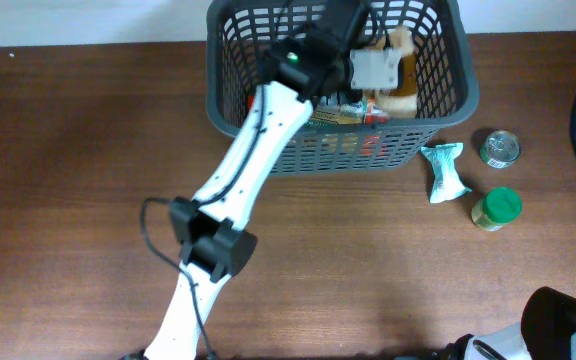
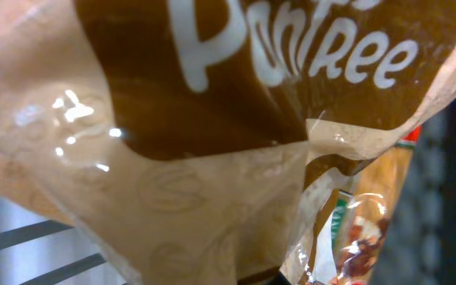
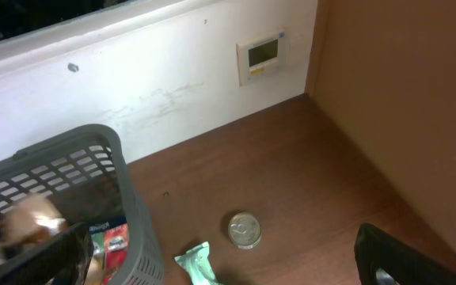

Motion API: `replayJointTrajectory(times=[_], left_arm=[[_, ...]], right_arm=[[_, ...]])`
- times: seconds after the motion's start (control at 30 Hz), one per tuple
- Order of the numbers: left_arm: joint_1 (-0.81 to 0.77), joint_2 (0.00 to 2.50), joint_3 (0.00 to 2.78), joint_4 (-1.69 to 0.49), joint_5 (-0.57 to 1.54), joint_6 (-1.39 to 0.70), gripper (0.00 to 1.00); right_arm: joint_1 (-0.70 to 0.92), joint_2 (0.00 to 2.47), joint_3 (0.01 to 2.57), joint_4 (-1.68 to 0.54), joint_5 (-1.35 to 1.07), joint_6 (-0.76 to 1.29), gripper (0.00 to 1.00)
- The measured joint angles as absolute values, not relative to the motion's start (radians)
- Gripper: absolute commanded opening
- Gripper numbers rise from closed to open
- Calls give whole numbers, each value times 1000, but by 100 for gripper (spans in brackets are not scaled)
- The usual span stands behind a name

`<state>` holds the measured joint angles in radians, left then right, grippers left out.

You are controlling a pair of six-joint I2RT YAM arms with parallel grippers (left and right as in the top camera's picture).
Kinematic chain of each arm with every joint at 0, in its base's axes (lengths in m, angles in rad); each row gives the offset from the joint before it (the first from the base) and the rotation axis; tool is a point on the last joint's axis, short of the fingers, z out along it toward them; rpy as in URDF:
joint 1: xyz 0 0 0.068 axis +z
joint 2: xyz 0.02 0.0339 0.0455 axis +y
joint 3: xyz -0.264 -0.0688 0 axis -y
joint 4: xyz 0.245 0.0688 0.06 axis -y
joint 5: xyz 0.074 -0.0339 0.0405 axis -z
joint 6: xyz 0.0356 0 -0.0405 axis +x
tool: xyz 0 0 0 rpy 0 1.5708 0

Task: Pack container
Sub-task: 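Lift the bread bag into the basket and release it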

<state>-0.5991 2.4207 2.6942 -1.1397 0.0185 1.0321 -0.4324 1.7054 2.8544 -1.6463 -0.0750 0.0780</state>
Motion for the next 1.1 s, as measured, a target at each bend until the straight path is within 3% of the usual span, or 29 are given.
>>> replayJointTrajectory(times=[0.23, 0.27, 0.3, 0.33, 0.37, 0.77, 1.1], left_arm=[[-600, 2548, 2664, -1145, 54, 973, 2], [-602, 2553, 2664, -1148, 59, 966, 6], [-603, 2555, 2664, -1151, 64, 960, 26], [-604, 2555, 2664, -1151, 68, 956, 80], [-607, 2555, 2665, -1148, 71, 947, 99], [-607, 2510, 2841, -1314, -10, 667, 99], [-424, 2141, 3034, -1374, -39, 520, 99]], right_arm=[[-432, 1705, 2854, -1646, -75, 78, 99], [-432, 1705, 2854, -1646, -75, 78, 99], [-432, 1705, 2854, -1646, -75, 78, 99], [-432, 1705, 2854, -1646, -75, 78, 99], [-432, 1705, 2854, -1646, -75, 78, 99], [-432, 1705, 2854, -1646, -75, 78, 99], [-432, 1705, 2854, -1646, -75, 78, 99]])
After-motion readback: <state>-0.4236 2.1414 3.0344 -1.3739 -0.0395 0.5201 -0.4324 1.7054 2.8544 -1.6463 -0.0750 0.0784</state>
